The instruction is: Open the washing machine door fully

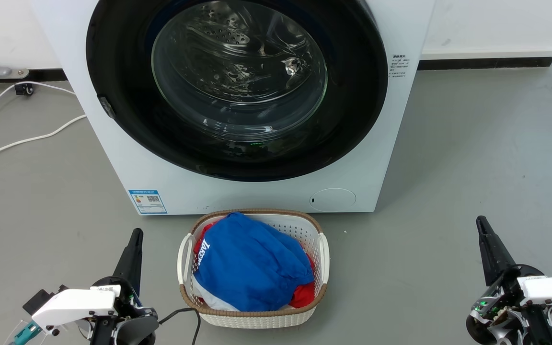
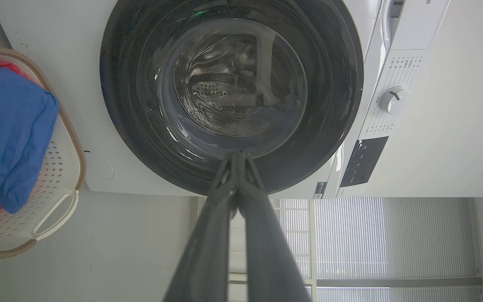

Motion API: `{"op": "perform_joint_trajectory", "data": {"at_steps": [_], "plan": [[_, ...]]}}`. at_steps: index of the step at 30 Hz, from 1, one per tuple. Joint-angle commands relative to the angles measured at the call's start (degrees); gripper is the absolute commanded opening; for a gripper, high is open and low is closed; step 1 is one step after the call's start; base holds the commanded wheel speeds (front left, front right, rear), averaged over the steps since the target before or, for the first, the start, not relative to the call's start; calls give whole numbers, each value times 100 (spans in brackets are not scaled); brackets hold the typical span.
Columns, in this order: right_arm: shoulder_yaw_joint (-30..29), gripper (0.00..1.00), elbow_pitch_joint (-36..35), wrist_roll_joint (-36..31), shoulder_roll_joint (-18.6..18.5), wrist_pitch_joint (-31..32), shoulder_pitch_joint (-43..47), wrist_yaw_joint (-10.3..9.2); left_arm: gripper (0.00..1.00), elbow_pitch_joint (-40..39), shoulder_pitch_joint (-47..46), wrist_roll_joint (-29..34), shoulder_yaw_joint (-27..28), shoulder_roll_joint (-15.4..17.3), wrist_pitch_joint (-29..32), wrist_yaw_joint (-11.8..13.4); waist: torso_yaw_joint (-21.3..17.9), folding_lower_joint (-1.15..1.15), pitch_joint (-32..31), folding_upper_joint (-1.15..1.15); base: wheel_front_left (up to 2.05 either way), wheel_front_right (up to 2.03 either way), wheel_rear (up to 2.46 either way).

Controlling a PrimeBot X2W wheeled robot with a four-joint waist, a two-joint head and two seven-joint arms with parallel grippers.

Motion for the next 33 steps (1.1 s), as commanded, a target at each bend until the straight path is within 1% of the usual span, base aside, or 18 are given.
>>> {"op": "perform_joint_trajectory", "data": {"at_steps": [1,18,19,21,26,29,33], "plan": [[-8,0,10,-47,17,21,-58,17,0,2,-43,12,18,-4,37,-16,0,0,0,0,0,0,0],[-26,0,11,-51,29,30,-61,17,0,2,-44,26,30,-13,38,-16,0,0,0,0,0,0,0],[-15,100,13,-26,12,18,10,0,100,18,7,0,4,-7,15,1,0,0,0,0,0,0,0],[-5,100,82,-29,19,12,65,-1,100,85,58,1,-16,-20,10,2,-1,0,0,0,0,0,0],[108,100,-59,-90,22,-127,135,0,100,-20,60,99,-202,-12,-127,1,-6,0,3,0,0,0,0],[172,100,-112,-238,7,-220,177,0,100,-66,50,301,-326,24,-228,1,-10,0,6,0,0,0,0],[237,100,-159,-657,-30,-334,202,1,100,-151,39,733,-382,31,-339,0,-17,0,15,0,0,0,0]]}}
